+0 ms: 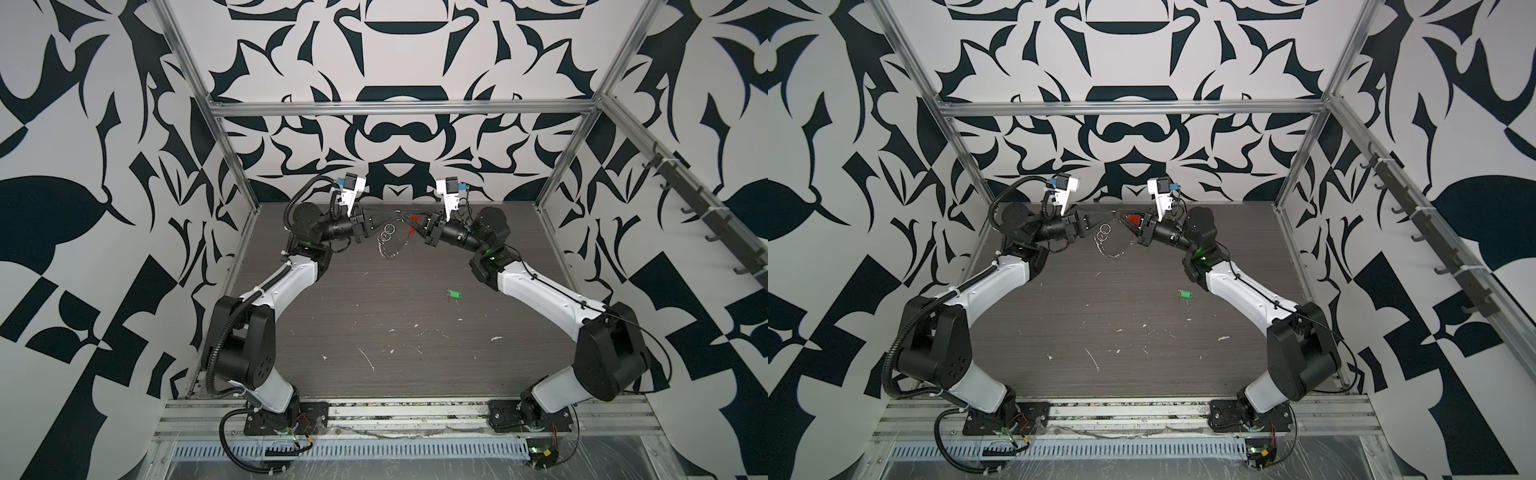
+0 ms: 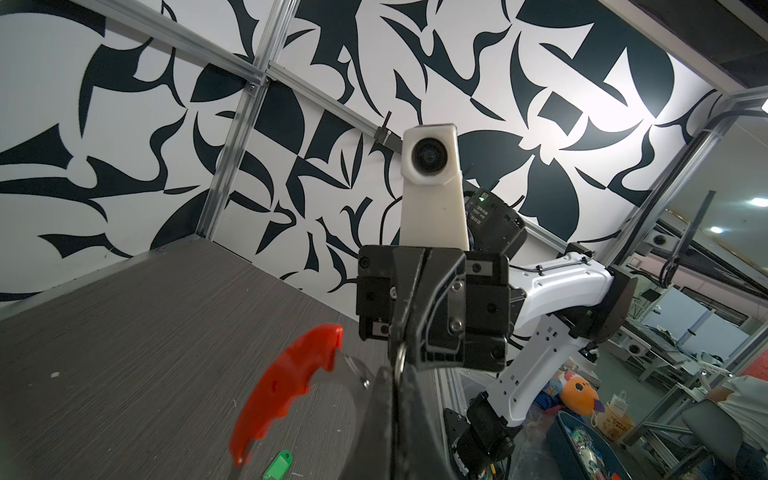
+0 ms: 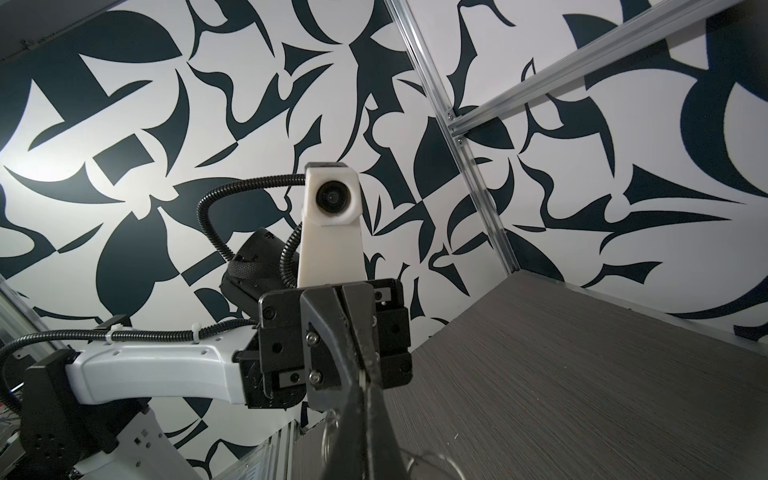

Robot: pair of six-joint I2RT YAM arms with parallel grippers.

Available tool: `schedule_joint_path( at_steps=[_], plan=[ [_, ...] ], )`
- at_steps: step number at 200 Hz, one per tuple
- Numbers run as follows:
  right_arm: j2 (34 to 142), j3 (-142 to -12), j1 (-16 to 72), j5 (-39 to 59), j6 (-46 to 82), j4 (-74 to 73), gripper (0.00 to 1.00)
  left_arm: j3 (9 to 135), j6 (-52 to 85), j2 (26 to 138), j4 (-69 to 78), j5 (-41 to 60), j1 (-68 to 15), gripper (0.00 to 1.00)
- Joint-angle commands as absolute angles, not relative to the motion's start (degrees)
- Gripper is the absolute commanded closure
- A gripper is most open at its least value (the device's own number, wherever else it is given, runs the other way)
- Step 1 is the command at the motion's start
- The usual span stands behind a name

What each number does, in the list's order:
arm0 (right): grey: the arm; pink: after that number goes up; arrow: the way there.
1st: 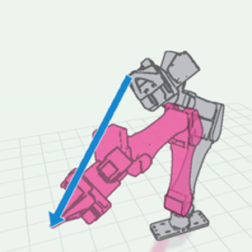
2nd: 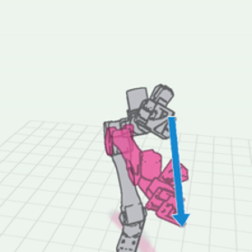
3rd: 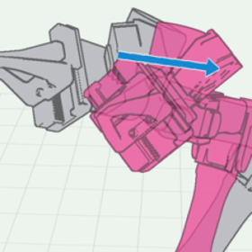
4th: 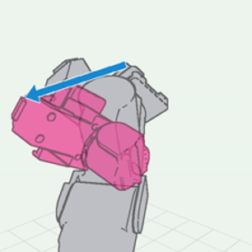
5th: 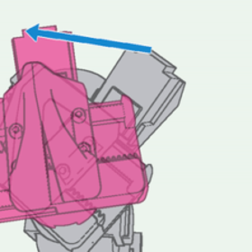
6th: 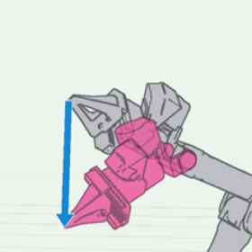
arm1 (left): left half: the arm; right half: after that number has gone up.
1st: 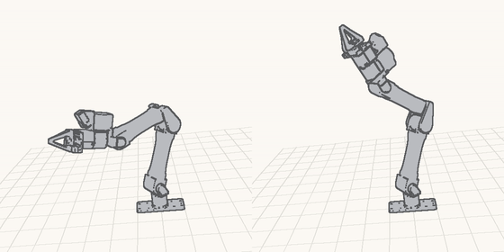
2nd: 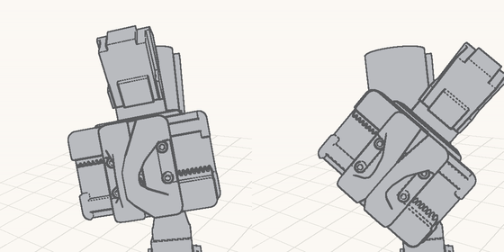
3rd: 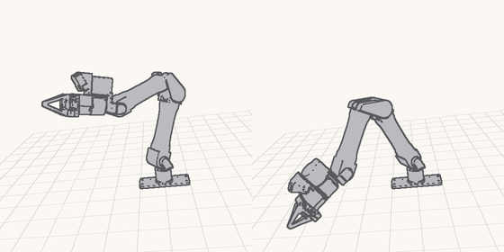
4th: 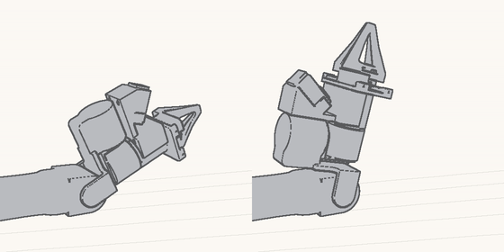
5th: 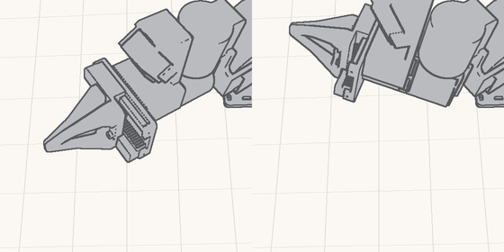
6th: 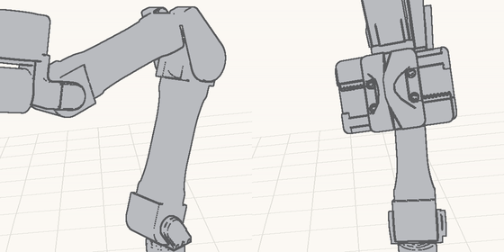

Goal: Put the keys on the keyring

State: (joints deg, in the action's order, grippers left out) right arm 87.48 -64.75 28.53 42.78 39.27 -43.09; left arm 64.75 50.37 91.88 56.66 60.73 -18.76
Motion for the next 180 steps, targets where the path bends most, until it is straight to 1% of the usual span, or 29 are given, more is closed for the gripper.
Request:
schedule_joint_path(
  at_steps=[1,29,44,50,58,73,91,104,131,148,180],
  plan=[
    [86.4,-67.14,28.87,43.42,38.68,-45.89,1.0,66.8,51.05,92.77,58.79,61.17,-18.98,1.0],
    [85.68,-67.06,28.84,42.65,36.95,-42.35,1.0,66.96,50.94,92.73,58.58,61.41,-18.98,1.0],
    [84.06,-67.44,28.74,42.01,32.35,-34.27,1.0,67.06,48.88,92.43,56.58,61.87,-18.98,1.0],
    [83.01,-67.73,28.49,41.51,29.39,-29.7,0.96,67.31,46.74,92.16,54.21,62.07,-18.98,1.0],
    [81.51,-68.42,28.18,40.73,24.98,-23.03,0.9,67.49,42.15,91.31,48.06,62.22,-18.94,1.0],
    [79.1,-70.52,27.26,38.7,16.72,-10.58,0.84,69.06,28.86,88.95,32.2,61.65,-19.14,1.0],
    [77.43,-73.63,26.13,35.33,8.47,2.58,0.83,72.77,10.15,87.0,9.82,58.77,-19.74,1.0],
    [77.26,-75.7,25.75,33.01,4.53,8.78,0.83,76.18,0.9,87.09,-1.4,56.84,-20.42,1.0],
    [77.39,-77.0,25.71,31.73,2.04,12.44,0.83,80.87,-7.21,88.84,-11.26,55.93,-21.46,1.0],
    [78.0,-77.67,25.91,32.89,1.87,12.84,0.84,82.67,-11.26,89.46,-15.83,55.55,-22.34,1.0],
    [79.91,-80.76,27.18,34.62,-0.31,15.66,0.84,88.71,-20.85,91.15,-29.62,53.54,-23.44,1.0]
  ],
)
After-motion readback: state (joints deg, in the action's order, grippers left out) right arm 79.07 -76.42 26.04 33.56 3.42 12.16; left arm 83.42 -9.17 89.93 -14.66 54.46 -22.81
